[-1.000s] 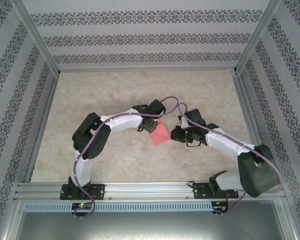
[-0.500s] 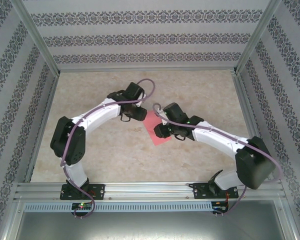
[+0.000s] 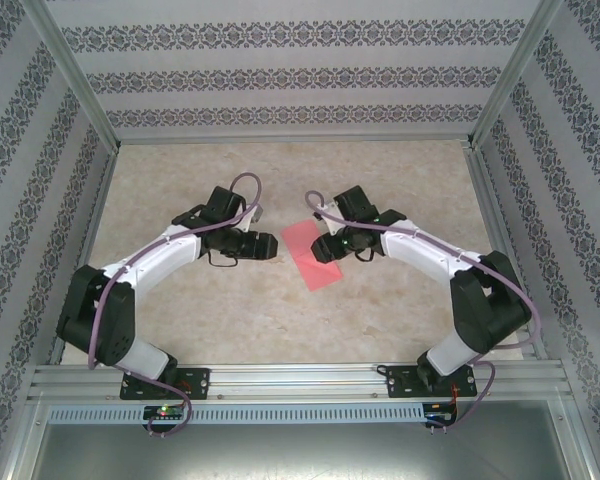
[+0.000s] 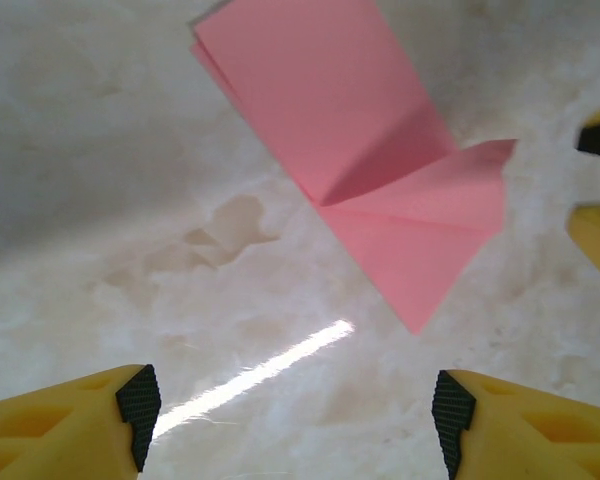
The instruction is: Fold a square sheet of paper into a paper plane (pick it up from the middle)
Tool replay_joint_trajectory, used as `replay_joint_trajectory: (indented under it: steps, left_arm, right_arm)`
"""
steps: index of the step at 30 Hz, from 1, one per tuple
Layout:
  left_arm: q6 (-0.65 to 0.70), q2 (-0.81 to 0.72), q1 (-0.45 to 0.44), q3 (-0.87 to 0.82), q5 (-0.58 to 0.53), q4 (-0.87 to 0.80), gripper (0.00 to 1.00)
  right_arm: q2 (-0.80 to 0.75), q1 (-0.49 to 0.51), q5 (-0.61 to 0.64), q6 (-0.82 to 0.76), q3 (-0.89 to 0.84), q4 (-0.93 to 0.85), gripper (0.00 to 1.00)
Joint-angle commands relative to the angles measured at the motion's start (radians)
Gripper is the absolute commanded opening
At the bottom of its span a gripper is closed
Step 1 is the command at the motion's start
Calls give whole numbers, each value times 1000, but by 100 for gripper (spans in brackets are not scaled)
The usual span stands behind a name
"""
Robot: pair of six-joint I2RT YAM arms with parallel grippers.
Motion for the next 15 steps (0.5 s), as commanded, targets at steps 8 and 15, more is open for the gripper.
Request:
replay_joint_trajectory:
  steps: [8,15]
  left_arm:
    - [-184,-45,6,-132,166,308,77]
    - [-189,-36,6,-145,182,314,77]
  right_arm:
    - [176,-64,-138,-102,107,-99,47]
    - [247,-71,-225,-107,141,-103,35]
